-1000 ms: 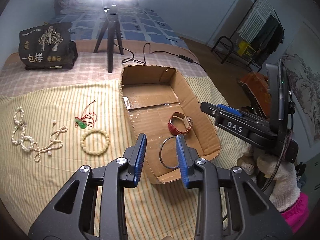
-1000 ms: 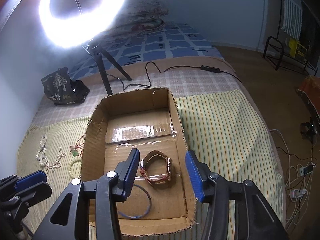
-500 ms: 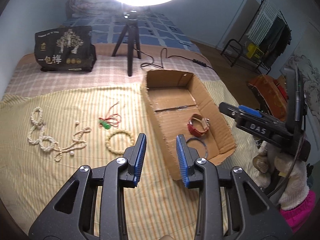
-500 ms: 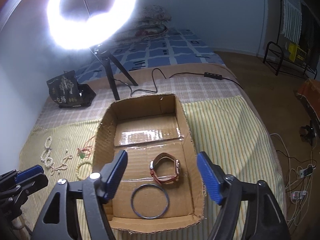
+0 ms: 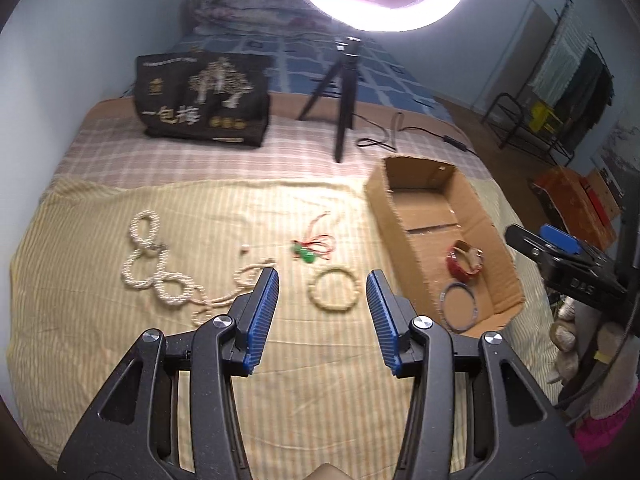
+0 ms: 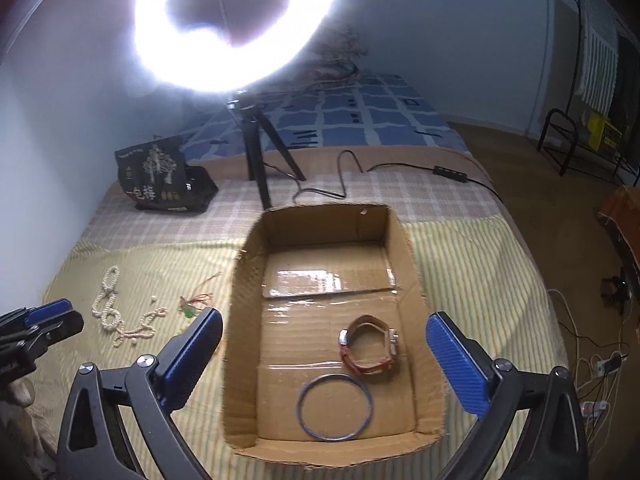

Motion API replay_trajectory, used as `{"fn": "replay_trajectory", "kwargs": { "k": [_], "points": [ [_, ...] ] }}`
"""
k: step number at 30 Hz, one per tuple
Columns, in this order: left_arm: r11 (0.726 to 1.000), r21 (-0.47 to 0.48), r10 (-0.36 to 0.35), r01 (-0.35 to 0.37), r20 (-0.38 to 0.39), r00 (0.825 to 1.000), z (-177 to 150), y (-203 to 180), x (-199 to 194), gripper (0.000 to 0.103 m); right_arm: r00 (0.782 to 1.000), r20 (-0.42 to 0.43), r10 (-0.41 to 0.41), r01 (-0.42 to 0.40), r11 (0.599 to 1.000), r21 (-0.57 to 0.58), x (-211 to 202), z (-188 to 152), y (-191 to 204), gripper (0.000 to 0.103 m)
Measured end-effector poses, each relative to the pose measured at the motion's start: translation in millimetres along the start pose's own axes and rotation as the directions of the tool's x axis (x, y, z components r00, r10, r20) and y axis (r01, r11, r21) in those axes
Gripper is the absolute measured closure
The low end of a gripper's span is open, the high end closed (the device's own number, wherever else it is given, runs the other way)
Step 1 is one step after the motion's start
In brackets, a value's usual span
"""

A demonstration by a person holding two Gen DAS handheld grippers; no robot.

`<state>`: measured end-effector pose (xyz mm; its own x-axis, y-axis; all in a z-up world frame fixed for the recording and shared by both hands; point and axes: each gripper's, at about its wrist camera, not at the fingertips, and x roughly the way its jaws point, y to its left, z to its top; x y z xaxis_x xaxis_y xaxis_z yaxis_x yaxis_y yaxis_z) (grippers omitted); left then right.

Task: Organize jewelry
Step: 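Close left tool on the thick pearl necklace while right tool grasps the pale bead bracelet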

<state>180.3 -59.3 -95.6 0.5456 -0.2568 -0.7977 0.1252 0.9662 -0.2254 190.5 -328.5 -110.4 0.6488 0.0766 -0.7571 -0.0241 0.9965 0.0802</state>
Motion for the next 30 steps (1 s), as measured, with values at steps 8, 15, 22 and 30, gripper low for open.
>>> {"fn": "replay_trajectory", "kwargs": {
  "k": [8, 15, 22, 30],
  "points": [
    [0.996, -0.057, 0.064, -0.064, 0.002, 0.998, 4.4, 50.4, -7.6, 0.057, 0.995, 0.003, 0.096, -0.096, 0.995, -0.032, -0.3, -0.9, 35.6, 0.0],
    [0.988, -0.116, 0.101, -0.102, -0.017, 0.995, 6.8, 92.7, -8.0, 0.057, 0.991, 0.023, 0.135, -0.133, 0.988, -0.082, 4.1, -4.2, 67.6, 0.0],
    [0.968, -0.214, 0.126, -0.135, -0.052, 0.991, 4.9, 141.7, -3.6, 0.057, 0.984, -0.011, 0.18, -0.18, 0.973, -0.146, 17.1, -6.2, 96.9, 0.002],
    [0.929, -0.345, 0.098, -0.133, -0.117, 0.988, -2.7, 185.9, 17.5, 0.057, 0.959, -0.157, 0.235, -0.26, 0.952, -0.163, 44.1, -12.4, 126.1, 0.019]
  ]
}}
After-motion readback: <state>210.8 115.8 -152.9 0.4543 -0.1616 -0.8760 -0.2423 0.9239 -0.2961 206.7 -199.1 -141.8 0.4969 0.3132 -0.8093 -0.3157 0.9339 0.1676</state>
